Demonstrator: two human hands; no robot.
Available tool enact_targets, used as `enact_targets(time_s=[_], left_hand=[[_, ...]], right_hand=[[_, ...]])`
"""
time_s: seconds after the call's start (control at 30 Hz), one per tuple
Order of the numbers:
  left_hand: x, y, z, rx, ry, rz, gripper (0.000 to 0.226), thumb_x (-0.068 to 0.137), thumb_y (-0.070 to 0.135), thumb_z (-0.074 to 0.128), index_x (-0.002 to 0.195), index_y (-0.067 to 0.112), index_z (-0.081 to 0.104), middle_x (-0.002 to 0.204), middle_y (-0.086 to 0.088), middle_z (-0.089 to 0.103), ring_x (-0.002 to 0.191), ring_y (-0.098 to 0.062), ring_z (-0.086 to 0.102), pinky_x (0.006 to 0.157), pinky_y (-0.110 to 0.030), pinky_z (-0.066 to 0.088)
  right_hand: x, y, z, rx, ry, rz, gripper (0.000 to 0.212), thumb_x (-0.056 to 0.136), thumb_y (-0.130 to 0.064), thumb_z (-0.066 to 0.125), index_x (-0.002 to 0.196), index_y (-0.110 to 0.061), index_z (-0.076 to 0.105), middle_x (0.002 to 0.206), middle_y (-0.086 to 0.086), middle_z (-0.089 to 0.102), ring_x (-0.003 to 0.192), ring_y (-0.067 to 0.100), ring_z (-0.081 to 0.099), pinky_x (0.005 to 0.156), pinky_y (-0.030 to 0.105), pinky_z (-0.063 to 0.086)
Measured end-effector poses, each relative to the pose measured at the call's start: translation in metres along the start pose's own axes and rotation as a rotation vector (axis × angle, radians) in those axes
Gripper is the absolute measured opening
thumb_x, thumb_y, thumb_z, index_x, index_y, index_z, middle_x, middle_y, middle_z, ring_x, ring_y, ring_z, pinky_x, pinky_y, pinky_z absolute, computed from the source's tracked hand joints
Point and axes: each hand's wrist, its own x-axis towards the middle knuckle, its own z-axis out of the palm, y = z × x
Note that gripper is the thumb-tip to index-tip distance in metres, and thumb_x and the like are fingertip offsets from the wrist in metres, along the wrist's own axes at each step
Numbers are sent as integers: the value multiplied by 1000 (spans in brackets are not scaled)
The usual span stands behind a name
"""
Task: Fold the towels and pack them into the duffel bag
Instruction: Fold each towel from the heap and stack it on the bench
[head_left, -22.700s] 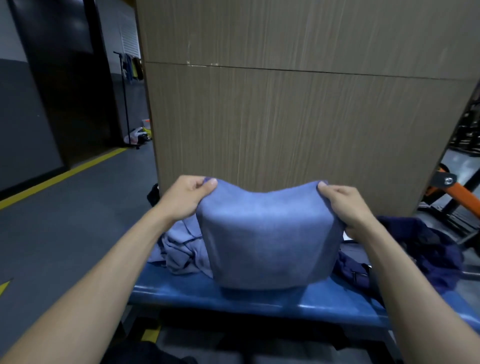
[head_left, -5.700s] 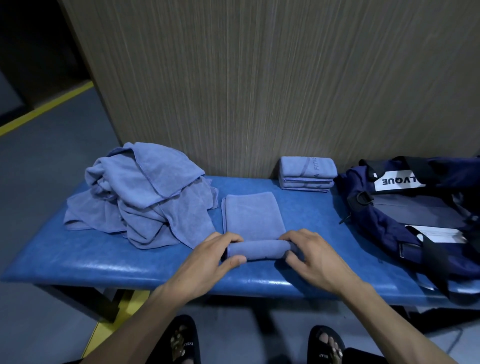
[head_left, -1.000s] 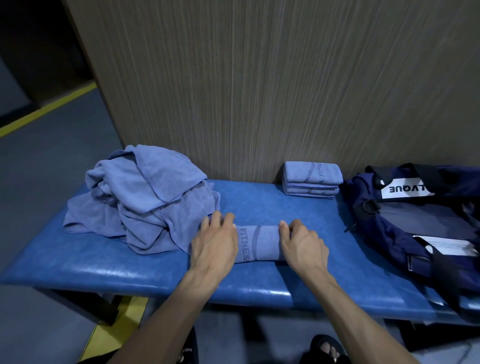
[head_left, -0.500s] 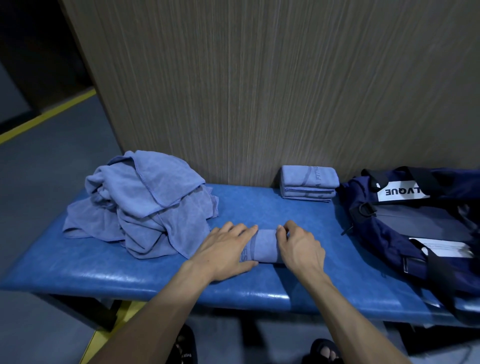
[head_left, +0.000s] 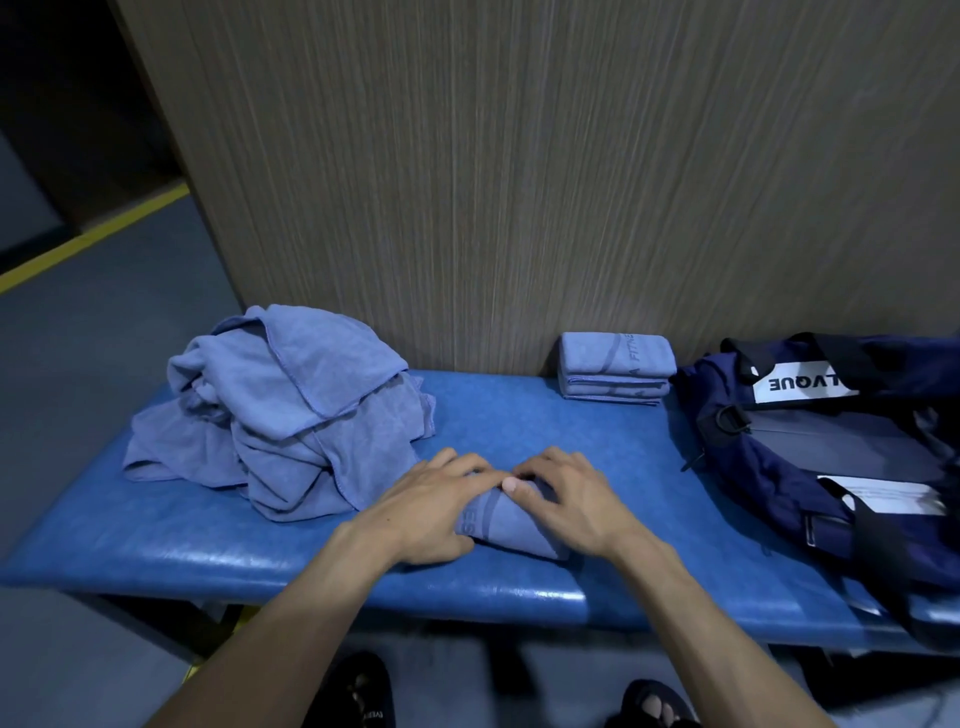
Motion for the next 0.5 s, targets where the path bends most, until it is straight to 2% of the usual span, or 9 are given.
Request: enact_targets(time_s=[0.1,0.17,0.2,0.23,0.3,0.33,0.37,0.43,0.5], left_hand=[[-4,-8,-5,-78,81,-97,91,73,34,67,153,45,24,148,15,30,128,-15,36,106,-35,41],[-7,-16,-8,-190,139,-251,98,74,35,75,157,34,21,147,9,36,131,-18,43,106,-34,42],[-10,-18,-7,-275,151,-334,98,75,35,78,156,28,25,141,5,46,125,-19,51,101,-32,45],[-11,-19,-7,-396,158,-408,92,75,33,81,152,22,31,127,2,58,112,-19,60,90,-30,51],[-12,-13,-4,-739,159,-532,60,83,21,79,132,11,47,91,-2,68,74,-18,69,58,-31,54],[-11,-8,-4,-912,160,-568,42,89,15,74,123,4,51,83,-6,68,62,-17,67,49,-32,53],[-9,-4,-3,-1061,163,-588,28,94,11,67,116,-1,54,82,-10,69,58,-17,65,48,-32,54],[-7,6,-3,-1262,133,-564,17,100,13,60,111,1,60,93,-14,71,71,-18,70,61,-32,59],[-5,16,-4,-1392,112,-482,23,98,25,64,116,12,62,110,-8,74,95,-18,73,81,-35,60]], right_hand=[[0,3,-1,67,18,-25,58,84,-82,34,96,-34,65,95,-11,64,94,16,60,88,46,49],[0,2,-2,82,30,-23,55,85,-78,36,88,-30,64,87,-9,63,87,15,60,83,44,50],[-1,0,-3,86,38,-20,54,85,-77,36,84,-29,62,83,-9,61,83,15,59,81,42,49],[0,0,-2,90,47,-19,52,85,-75,35,80,-29,59,80,-9,60,80,15,58,79,40,49],[0,-2,-1,104,70,4,49,87,-72,38,71,-28,52,72,-8,57,73,14,55,72,37,47],[0,-2,0,117,80,25,47,90,-68,42,68,-27,50,69,-7,56,70,13,53,69,36,46],[1,-1,1,135,87,44,47,93,-63,46,66,-25,48,66,-6,55,66,13,51,66,35,44],[0,-2,2,179,104,76,50,97,-56,50,64,-20,45,61,-4,52,62,15,48,64,37,42],[-3,-5,1,254,115,91,52,98,-55,51,64,-15,46,60,-1,53,61,15,48,65,41,43]])
